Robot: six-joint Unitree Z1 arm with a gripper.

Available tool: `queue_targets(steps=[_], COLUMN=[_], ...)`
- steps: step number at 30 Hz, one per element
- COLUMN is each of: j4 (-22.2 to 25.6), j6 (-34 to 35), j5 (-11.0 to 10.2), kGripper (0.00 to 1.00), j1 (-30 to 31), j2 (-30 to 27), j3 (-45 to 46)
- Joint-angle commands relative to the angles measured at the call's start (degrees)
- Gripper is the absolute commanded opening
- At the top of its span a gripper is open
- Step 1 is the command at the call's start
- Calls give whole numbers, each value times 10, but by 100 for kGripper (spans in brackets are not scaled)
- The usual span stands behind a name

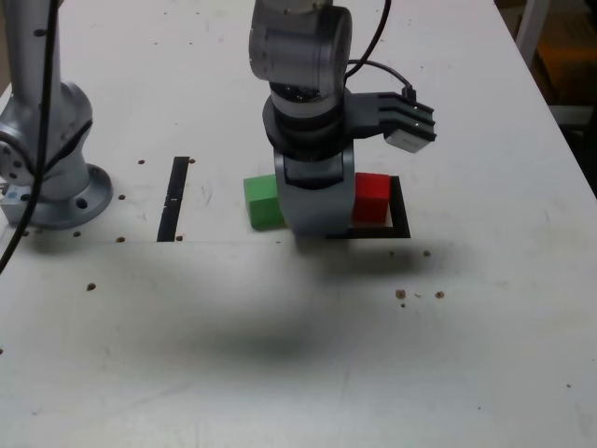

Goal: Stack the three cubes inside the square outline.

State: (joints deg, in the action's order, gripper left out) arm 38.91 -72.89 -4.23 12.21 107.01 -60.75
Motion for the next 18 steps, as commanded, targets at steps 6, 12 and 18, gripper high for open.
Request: queue_targets(steps=[6,12,18], j4=[64,126,194], j6=[0,10,120], j5=[5,14,-5], kGripper=[47,47,48], j1=[-1,-1,-1], j2=[-5,-17,-33], j3=[-31,-76,-150])
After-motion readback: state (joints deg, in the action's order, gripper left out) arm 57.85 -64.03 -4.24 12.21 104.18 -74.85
